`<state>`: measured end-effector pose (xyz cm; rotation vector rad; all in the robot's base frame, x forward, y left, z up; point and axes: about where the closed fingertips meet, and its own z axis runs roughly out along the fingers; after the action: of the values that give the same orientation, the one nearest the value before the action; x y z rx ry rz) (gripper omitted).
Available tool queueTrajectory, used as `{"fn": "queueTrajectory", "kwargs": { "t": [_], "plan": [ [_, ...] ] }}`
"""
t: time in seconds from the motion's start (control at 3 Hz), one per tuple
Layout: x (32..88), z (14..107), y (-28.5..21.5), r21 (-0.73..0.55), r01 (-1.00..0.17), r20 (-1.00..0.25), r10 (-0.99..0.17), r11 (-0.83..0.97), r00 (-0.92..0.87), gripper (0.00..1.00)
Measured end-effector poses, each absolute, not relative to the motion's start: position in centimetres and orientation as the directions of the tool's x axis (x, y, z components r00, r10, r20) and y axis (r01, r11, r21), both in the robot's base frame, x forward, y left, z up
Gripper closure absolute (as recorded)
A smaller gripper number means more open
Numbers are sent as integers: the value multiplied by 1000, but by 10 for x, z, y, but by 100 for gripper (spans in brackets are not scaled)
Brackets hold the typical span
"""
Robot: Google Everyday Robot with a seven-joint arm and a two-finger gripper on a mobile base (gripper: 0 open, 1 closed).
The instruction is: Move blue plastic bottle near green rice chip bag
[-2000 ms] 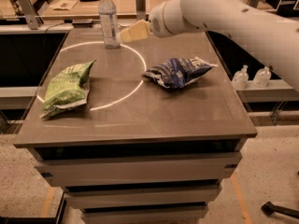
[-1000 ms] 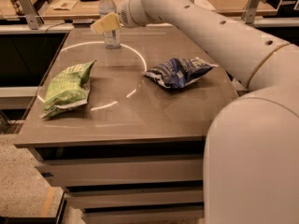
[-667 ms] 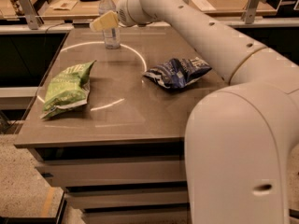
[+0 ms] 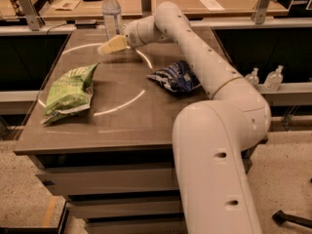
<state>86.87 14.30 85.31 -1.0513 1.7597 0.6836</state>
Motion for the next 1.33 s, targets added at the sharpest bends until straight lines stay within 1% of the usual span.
{"fn": "queueTrajectory", "kwargs": {
  "t": [0.33,0.67,1.33],
  "plan": [
    [879,869,145,-38,-905,-935,-333,424,-117,18],
    [885,904,132,-88,-898,-943,-325,431,-64,40],
    [877,938,106,-112,-889,-931,-359,445,-62,88]
  ]
}}
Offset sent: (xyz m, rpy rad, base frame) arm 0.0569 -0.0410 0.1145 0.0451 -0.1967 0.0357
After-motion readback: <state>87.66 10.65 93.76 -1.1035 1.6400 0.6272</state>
